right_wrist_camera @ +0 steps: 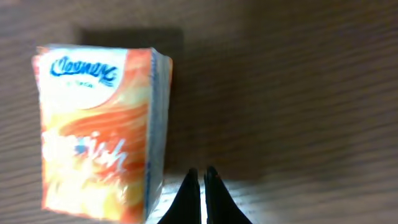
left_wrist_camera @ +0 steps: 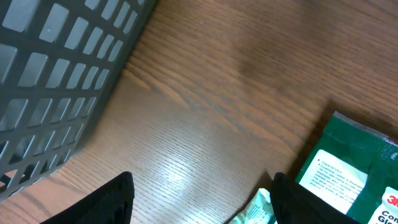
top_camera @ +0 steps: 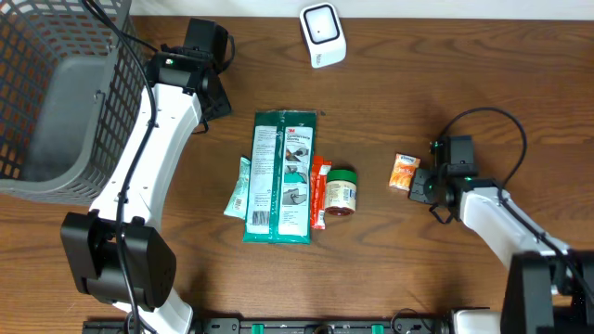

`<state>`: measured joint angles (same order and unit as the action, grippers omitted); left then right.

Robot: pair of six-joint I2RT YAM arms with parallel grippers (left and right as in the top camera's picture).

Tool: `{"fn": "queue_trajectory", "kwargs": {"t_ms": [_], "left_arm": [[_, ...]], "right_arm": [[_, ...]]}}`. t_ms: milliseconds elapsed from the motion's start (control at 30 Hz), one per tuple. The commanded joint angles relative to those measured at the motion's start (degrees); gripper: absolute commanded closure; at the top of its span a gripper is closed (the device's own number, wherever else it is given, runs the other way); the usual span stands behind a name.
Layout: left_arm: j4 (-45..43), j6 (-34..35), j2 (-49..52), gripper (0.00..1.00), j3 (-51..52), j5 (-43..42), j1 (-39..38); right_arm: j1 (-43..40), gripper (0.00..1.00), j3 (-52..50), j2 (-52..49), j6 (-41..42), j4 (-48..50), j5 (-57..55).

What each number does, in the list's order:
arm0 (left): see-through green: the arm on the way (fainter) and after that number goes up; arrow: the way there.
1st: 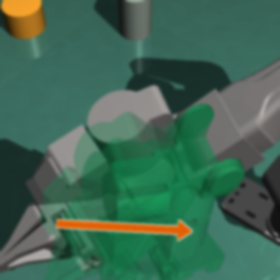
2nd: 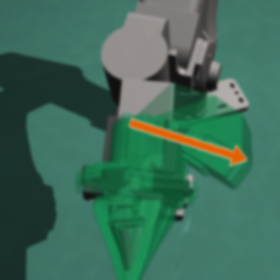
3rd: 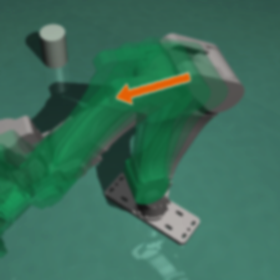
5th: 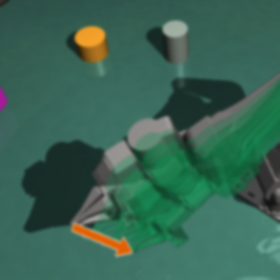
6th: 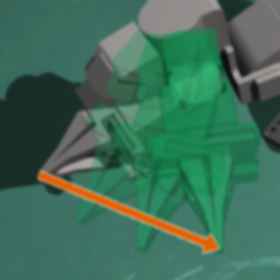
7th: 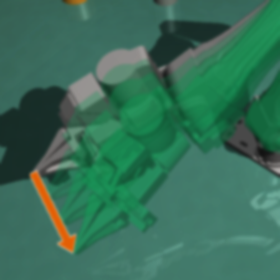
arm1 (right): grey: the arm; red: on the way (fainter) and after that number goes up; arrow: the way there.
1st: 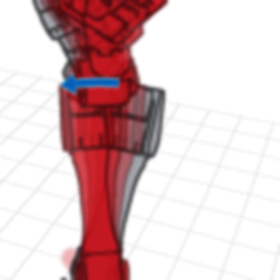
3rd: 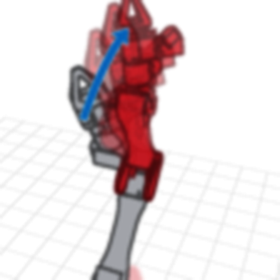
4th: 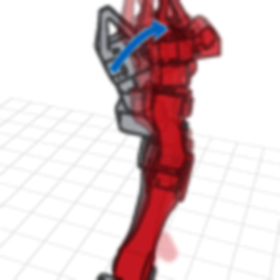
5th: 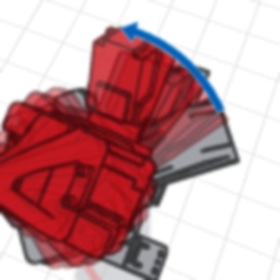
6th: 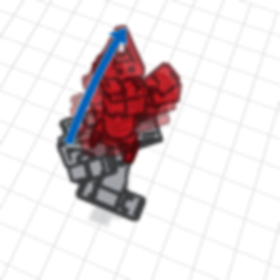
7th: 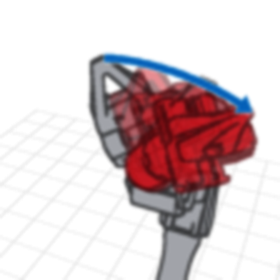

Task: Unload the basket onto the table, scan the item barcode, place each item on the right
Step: 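Regrasp the tissue pack with the right gripper and lift it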

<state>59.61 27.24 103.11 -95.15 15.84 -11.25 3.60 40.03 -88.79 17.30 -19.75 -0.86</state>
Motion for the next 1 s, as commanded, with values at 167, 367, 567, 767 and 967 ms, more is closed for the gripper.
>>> {"fn": "queue_trajectory", "kwargs": {"t_ms": [167, 367, 567, 767, 967], "left_arm": [[0.24, 0.94, 0.63, 0.3, 0.33, 1.38, 0.04], [0.24, 0.94, 0.63, 0.3, 0.33, 1.38, 0.04], [0.24, 0.96, 0.63, 0.3, 0.33, 1.38, 0.04], [0.24, 0.94, 0.63, 0.3, 0.33, 1.38, 0.04], [0.24, 0.96, 0.63, 0.3, 0.33, 1.38, 0.04]], "right_arm": [[-0.13, 0.99, 0.39, -2.78, -0.68, 6.69, 5.05], [-0.13, 0.99, 0.39, -7.39, -7.56, 14.86, 11.5], [-0.15, 0.99, 0.96, -11.19, -14.01, 18.03, 17.75], [-0.22, 0.99, 9.27, -7.72, -17.62, 6.29, 16.7], [0.5, 0.99, 25.2, -7.1, -17.9, -15.26, 13.97]]}}
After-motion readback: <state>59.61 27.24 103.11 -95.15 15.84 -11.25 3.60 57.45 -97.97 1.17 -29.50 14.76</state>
